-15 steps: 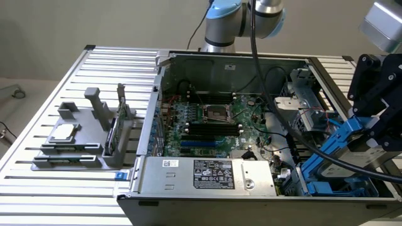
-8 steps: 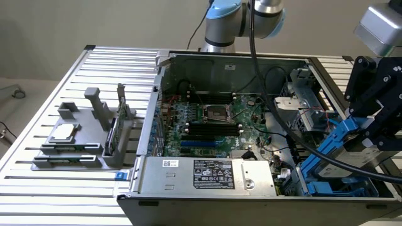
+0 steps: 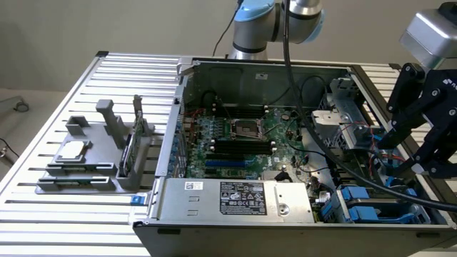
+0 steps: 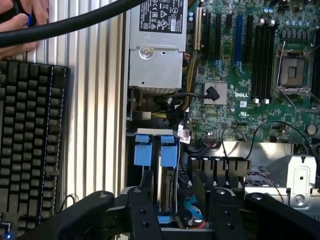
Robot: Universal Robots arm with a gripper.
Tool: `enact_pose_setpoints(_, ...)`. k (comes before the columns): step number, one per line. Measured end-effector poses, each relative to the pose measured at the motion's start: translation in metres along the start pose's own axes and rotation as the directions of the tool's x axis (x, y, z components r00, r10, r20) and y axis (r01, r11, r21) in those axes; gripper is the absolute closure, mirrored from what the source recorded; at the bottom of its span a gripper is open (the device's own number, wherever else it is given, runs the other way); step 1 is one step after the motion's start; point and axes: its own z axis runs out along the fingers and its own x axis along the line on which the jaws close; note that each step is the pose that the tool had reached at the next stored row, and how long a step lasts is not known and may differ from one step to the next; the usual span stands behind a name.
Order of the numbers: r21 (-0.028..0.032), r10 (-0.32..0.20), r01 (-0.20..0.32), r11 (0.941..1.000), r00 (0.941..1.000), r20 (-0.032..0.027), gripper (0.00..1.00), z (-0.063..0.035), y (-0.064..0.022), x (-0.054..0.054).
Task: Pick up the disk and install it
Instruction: 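Insert the disk into the insertion slot, then insert the first disk wire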
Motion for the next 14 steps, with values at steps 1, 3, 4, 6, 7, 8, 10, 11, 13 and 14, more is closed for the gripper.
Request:
enact_pose_setpoints(1,-0.0023,0.0,0.0,1.0,1.0,0.0009,0.53,0.0002,-0.0002,0.0)
enact_pose_setpoints(3,-0.0052,0.0,0.0,1.0,1.0,0.0044,0.53,0.0003,-0.0002,0.0)
enact_pose_setpoints(4,-0.0056,0.0,0.0,1.0,1.0,0.0056,0.53,0.0003,-0.0002,0.0)
enact_pose_setpoints(6,-0.0059,0.0,0.0,1.0,1.0,0.0083,0.53,0.0003,-0.0003,0.0)
enact_pose_setpoints(7,-0.0059,0.0,0.0,1.0,1.0,0.0086,0.53,0.0003,-0.0003,0.0)
enact_pose_setpoints(8,-0.0059,0.0,0.0,1.0,1.0,0.0086,0.53,0.0003,-0.0003,0.0)
enact_pose_setpoints(10,-0.0059,0.0,0.0,1.0,1.0,0.0086,0.53,0.0003,-0.0003,0.0)
enact_pose_setpoints(11,-0.0059,0.0,0.0,1.0,1.0,0.0086,0.53,0.0003,-0.0003,0.0)
enact_pose_setpoints(13,-0.0059,0.0,0.0,1.0,1.0,0.0086,0.53,0.0003,-0.0003,0.0)
enact_pose_setpoints(14,-0.0059,0.0,0.0,1.0,1.0,0.0086,0.53,0.0003,-0.0003,0.0)
